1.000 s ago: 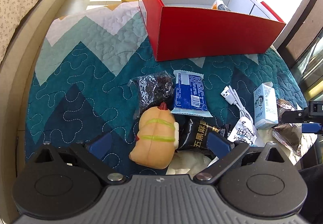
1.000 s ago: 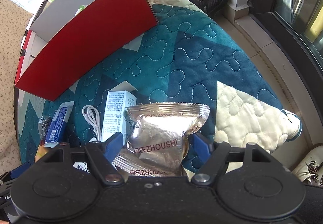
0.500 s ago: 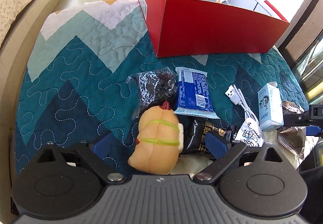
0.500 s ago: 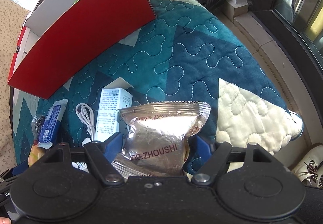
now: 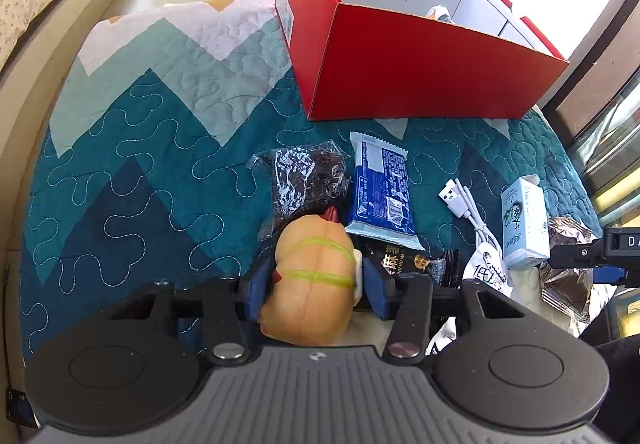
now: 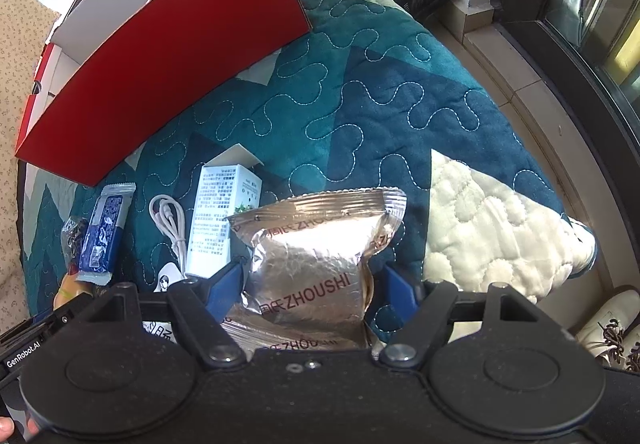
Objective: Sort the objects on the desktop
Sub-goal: 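Grasp the silver ZHOUSHI foil bag with the right tool while the left tool grasps the yellow squishy toy, then lift the foil bag and the yellow toy and carry both toward the shoebox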
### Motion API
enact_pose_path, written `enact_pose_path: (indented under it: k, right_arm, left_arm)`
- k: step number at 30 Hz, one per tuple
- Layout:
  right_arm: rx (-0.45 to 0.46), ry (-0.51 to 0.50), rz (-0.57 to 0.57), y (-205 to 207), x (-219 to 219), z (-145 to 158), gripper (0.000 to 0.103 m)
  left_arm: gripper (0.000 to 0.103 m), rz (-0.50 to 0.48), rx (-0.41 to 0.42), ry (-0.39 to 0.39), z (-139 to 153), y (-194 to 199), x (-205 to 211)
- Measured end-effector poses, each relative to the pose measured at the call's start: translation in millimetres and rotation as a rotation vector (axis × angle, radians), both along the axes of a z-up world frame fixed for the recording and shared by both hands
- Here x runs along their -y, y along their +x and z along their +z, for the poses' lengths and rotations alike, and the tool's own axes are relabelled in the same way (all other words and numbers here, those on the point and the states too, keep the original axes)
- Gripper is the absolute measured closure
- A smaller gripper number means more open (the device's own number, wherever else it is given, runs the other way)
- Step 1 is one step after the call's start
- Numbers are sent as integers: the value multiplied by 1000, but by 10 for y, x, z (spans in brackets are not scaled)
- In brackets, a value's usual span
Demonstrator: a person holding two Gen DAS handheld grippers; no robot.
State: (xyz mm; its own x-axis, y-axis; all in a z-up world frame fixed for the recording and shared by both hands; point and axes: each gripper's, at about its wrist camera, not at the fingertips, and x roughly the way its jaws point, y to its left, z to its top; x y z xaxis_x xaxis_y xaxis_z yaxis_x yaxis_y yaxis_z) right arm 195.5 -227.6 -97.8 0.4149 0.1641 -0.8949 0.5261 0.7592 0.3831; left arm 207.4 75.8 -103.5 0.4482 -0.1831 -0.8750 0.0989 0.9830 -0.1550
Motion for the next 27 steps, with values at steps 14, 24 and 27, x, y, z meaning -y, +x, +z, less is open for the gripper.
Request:
enact_pose_path:
  k: [14, 24, 27]
  right_arm:
    - [39, -17, 39, -69, -2, 196, 53]
    - [86, -15, 45, -206, 25, 414, 59]
    - [100, -21, 45, -251, 33, 512, 59]
  left_arm:
    - [59, 2, 8, 31, 164, -138, 1]
    - [59, -2, 44, 22, 500, -264, 107]
    - [59, -17, 62, 20, 615, -303, 181]
